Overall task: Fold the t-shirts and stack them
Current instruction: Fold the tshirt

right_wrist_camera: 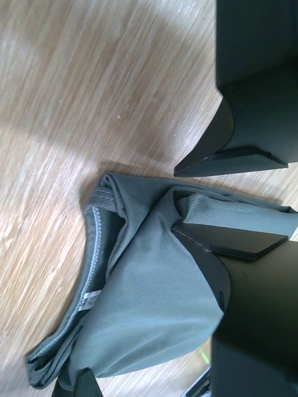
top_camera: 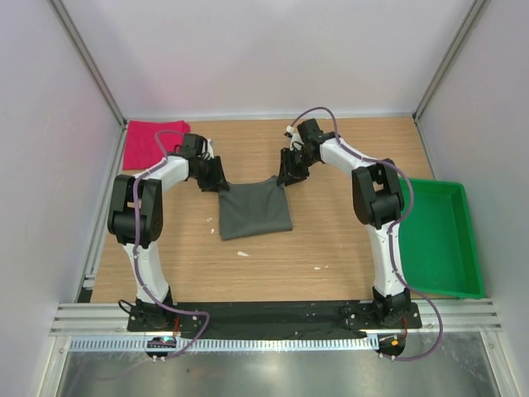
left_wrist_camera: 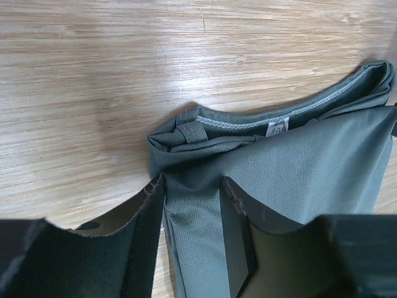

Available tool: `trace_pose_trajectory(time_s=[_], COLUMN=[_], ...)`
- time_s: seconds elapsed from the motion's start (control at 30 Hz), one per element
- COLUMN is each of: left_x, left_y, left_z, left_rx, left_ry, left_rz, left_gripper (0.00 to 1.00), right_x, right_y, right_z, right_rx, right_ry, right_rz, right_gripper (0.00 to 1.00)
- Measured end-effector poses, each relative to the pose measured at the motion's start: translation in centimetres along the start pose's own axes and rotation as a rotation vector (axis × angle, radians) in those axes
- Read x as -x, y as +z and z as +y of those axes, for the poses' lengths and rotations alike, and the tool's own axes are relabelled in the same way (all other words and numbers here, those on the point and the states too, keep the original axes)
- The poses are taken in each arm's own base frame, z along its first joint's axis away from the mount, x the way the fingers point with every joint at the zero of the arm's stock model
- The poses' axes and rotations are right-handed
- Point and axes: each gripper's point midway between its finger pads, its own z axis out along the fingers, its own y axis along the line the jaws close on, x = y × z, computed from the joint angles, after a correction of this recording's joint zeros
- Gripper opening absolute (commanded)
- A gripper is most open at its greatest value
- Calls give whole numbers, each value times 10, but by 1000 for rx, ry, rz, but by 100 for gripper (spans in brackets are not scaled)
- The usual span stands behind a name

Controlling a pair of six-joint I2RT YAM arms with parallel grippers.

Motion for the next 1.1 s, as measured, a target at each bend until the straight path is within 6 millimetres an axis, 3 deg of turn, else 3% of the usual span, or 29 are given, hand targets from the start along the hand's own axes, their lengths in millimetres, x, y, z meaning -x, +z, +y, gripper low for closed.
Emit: trace_pose_trajectory(time_s=[0.03, 0.17, 0.37, 0.43, 0.57, 0.87, 0.9, 1.0, 1.03, 1.1], left_x=[1, 6, 13, 13, 8, 25, 28, 44, 55, 69], left_y=[0, 0, -2, -2, -10, -63, -65, -58, -49, -26], left_z=[0, -2, -6, -6, -7, -31, -30, -25, -23, -13], left_rx=[0, -3, -9, -9, -6, -32, -27, 1, 8, 25], left_ry=[0, 4, 9, 10, 2, 7, 7, -7, -11, -19], left_rz=[0, -8, -22, -18, -3, -105, -115, -123, -126, -120], left_gripper=[38, 26, 5, 0, 0, 0, 8, 13, 15, 18], right_x=[0, 0, -2, -4, -8, 12, 16, 30, 41, 59], right_y=[1, 6, 10, 9, -1, -59, -60, -50, -42, -19], right_z=[0, 2, 4, 4, 9, 54, 56, 56, 54, 43], right_rx=[2, 9, 12, 7, -5, 19, 21, 24, 28, 19], right_ry=[0, 6, 27, 31, 36, 8, 9, 25, 26, 27], right_rz=[1, 8, 23, 27, 28, -92, -108, -128, -138, -160], right_gripper=[40, 17, 1, 1, 1, 2, 3, 7, 17, 27])
